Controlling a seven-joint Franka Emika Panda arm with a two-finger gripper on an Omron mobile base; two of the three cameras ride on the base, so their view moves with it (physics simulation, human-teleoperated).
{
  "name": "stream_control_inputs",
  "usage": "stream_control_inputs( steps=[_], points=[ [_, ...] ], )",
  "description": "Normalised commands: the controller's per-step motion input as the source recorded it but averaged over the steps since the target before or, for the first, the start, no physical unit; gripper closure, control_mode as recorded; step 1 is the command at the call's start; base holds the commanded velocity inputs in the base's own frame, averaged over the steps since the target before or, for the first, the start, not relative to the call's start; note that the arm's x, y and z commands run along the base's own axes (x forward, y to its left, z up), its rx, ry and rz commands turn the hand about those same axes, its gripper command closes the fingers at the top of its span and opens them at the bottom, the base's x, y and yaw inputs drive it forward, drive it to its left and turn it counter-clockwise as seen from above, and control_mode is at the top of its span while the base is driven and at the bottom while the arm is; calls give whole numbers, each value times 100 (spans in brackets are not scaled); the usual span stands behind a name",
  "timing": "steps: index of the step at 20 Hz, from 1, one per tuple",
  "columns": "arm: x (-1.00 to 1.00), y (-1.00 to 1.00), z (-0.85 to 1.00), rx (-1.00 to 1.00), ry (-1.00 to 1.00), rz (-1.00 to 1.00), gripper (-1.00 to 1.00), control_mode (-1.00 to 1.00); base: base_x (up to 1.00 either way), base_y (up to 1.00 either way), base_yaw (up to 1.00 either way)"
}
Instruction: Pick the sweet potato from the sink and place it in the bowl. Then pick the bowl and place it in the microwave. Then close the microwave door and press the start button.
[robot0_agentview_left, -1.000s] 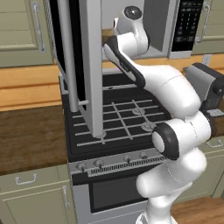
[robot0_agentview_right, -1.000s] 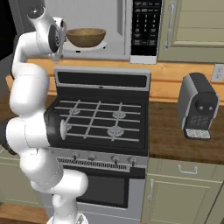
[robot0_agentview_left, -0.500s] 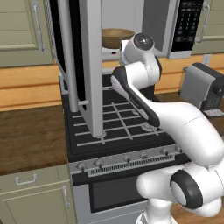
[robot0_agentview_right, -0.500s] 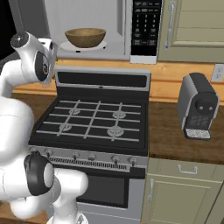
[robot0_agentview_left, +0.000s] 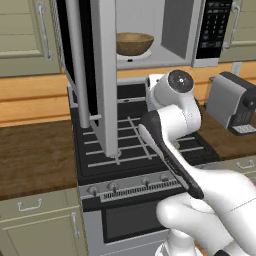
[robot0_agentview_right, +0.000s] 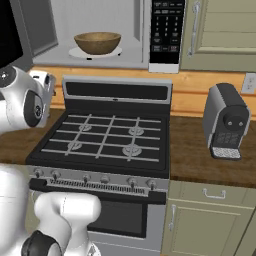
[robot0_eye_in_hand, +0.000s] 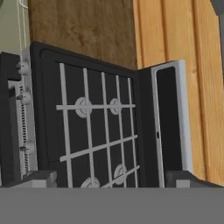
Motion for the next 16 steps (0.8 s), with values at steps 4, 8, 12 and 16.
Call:
stream_control_inputs(
  steps=[4, 8, 12, 16],
  points=[
    [-100, 2, 28, 2, 6, 0, -100, -100, 0, 0, 0],
    [-100, 12, 47, 0, -3, 0, -100, -100, 0, 0, 0],
    [-100, 9, 47, 0, -4, 0, -100, -100, 0, 0, 0],
    [-100, 4, 34, 0, -4, 0, -100, -100, 0, 0, 0]
  ],
)
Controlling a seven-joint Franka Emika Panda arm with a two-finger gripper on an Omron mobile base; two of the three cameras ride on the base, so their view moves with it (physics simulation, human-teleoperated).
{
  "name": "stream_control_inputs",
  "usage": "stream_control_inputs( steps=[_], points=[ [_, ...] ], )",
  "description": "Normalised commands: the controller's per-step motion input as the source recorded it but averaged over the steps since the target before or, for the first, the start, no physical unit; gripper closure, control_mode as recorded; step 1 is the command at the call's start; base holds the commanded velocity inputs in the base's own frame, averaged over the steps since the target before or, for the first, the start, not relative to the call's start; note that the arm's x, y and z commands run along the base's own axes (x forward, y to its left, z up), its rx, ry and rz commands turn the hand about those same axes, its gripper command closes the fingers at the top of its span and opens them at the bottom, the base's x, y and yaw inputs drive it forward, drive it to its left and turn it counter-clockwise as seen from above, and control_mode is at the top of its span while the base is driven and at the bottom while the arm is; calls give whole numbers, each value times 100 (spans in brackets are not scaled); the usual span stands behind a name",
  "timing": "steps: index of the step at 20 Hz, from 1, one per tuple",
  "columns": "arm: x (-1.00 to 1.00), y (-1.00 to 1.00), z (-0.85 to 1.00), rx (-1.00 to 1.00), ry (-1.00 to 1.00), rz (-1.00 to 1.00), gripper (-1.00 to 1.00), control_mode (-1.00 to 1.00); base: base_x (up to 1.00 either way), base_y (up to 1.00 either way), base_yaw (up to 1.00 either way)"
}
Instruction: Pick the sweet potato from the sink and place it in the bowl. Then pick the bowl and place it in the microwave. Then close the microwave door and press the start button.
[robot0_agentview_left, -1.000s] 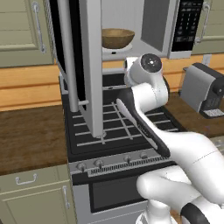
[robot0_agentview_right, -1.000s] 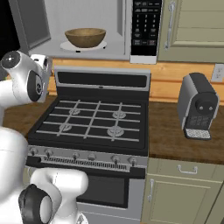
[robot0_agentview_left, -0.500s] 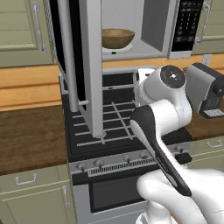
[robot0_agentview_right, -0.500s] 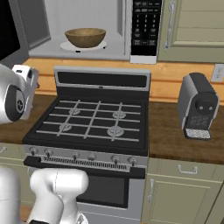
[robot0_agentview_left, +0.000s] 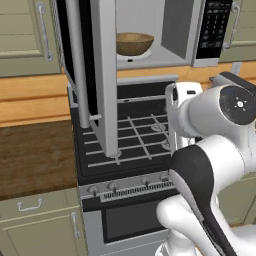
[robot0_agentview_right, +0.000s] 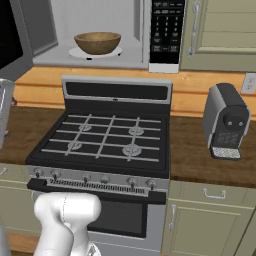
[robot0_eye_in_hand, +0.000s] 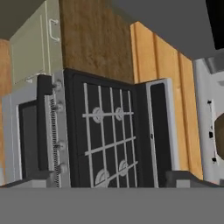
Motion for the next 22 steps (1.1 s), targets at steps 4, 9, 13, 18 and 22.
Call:
stream_control_inputs(
  steps=[4, 9, 13, 18, 22],
  points=[
    [-100, 15, 21, 0, -10, 0, -100, -100, 0, 0, 0],
    [-100, 61, 1, -1, -25, -3, -100, -100, 0, 0, 0],
    [-98, 49, 3, 0, -21, -9, -100, -100, 0, 0, 0],
    [-19, 92, -1, 0, -7, -16, -100, -100, 0, 0, 0],
    [44, 100, 0, -6, -2, -30, -100, -100, 0, 0, 0]
  ],
)
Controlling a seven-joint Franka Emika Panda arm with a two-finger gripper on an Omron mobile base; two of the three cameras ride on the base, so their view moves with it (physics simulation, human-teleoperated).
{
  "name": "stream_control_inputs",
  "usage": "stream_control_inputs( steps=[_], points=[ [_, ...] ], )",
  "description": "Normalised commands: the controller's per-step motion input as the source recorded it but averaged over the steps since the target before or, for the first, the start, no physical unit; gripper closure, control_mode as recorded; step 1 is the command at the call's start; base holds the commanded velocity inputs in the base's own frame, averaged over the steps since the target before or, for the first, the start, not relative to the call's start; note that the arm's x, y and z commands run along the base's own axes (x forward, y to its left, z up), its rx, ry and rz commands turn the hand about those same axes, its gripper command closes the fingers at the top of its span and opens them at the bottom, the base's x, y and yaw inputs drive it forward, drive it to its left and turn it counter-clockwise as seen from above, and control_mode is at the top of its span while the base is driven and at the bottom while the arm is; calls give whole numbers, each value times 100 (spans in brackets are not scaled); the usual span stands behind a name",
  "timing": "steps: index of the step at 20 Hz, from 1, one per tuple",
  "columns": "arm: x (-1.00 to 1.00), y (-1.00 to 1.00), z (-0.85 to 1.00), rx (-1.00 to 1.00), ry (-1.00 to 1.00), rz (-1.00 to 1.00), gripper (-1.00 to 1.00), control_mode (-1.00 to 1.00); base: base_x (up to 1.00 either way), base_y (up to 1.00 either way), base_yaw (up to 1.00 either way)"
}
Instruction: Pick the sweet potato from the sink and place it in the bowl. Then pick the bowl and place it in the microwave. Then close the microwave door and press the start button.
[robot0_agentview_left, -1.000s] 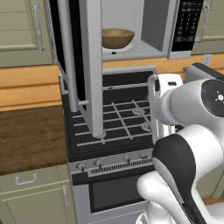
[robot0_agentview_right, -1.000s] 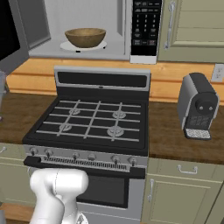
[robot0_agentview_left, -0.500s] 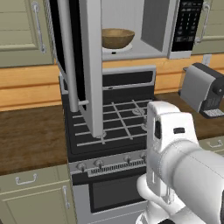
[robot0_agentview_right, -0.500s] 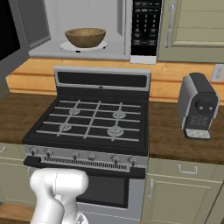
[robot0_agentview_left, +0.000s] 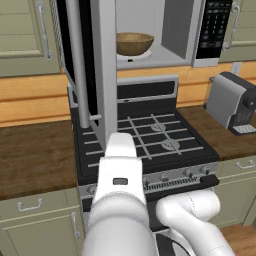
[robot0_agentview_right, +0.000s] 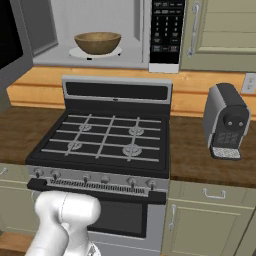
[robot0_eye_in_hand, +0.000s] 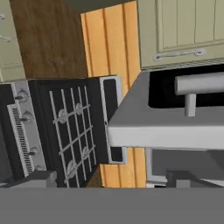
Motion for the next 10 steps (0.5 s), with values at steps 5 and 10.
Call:
stream_control_inputs(
  steps=[5, 10],
  points=[
    [98, 89, -19, -7, 0, -41, -100, -100, 0, 0, 0],
    [100, 61, -44, -13, 0, -40, -100, -100, 0, 0, 0]
  ],
)
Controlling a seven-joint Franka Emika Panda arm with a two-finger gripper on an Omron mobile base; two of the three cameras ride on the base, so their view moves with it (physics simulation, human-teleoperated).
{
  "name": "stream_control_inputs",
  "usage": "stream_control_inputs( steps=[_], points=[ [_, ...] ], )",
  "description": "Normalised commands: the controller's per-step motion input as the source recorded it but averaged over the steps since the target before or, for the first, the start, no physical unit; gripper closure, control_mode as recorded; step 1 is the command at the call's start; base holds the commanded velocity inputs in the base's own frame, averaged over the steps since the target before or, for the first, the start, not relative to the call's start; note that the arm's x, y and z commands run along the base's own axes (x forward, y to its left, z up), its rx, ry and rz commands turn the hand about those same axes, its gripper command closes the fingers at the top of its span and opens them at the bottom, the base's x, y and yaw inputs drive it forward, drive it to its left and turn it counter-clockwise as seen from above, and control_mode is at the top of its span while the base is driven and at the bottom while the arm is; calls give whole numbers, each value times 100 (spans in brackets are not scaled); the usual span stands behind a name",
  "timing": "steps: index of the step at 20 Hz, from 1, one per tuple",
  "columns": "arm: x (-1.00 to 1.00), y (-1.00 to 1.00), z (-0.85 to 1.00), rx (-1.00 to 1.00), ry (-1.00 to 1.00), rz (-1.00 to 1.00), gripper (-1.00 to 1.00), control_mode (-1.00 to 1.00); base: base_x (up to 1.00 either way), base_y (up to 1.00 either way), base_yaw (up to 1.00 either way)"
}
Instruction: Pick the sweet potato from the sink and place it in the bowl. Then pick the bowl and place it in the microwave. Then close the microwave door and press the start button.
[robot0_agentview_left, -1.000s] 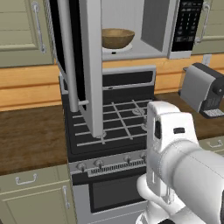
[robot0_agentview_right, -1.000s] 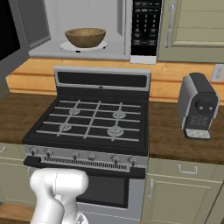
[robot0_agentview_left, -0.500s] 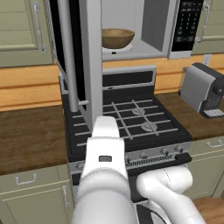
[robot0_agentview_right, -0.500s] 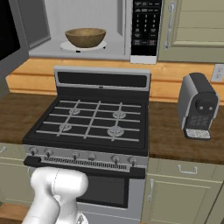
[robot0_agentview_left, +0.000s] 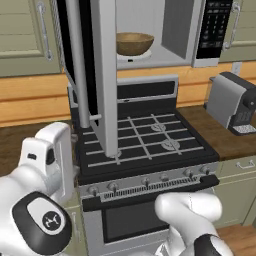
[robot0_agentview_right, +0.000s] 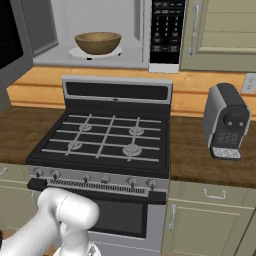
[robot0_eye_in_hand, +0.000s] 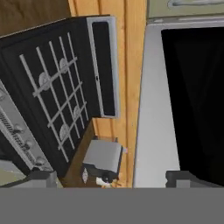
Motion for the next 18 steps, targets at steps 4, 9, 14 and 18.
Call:
stream_control_inputs(
  steps=[4, 9, 14, 18],
  points=[
    [79, 0, -11, -9, 0, -29, -100, -100, 0, 0, 0],
    [61, -34, 0, -1, 0, -18, -100, -100, 0, 0, 0],
    [5, -85, 3, 0, -2, -8, -100, -100, 0, 0, 0],
    [0, -100, 7, 0, -6, 0, -100, -100, 0, 0, 0]
  ],
)
